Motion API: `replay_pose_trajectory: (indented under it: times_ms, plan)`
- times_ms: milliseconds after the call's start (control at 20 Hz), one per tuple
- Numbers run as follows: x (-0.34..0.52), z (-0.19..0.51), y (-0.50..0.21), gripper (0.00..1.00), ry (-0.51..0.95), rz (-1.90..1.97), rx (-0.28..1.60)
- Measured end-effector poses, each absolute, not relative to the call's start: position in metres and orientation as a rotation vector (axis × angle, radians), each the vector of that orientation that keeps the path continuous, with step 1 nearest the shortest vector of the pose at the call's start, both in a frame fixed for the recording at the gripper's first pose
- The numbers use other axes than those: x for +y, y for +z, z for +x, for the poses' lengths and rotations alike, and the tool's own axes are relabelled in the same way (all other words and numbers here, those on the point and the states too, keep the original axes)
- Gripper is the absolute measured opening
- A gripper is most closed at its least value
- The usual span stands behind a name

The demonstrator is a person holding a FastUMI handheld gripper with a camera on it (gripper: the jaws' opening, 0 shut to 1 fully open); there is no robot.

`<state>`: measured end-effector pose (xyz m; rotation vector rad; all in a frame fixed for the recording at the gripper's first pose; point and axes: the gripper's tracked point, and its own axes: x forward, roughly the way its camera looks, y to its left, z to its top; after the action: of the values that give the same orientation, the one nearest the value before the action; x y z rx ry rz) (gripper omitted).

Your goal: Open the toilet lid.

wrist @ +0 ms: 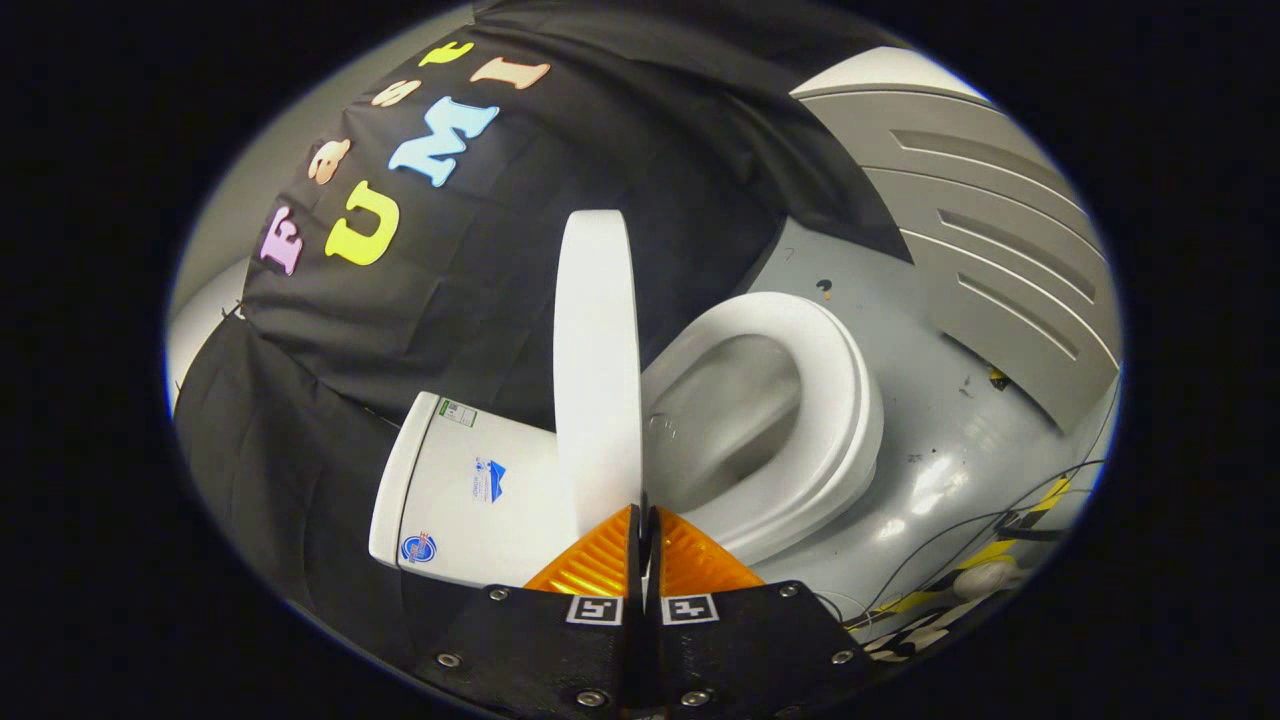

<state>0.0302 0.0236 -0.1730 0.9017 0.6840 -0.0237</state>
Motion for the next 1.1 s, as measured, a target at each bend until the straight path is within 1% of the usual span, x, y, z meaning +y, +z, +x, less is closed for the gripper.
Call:
replay_pose_trajectory:
  times_ms: [600,1100]
  plan:
    - [0.052,0.038,-0.134,0.0,0.023,0.747,0.612]
    - [0.085,0.043,-0.1,0.0,0.097,0.654,0.556]
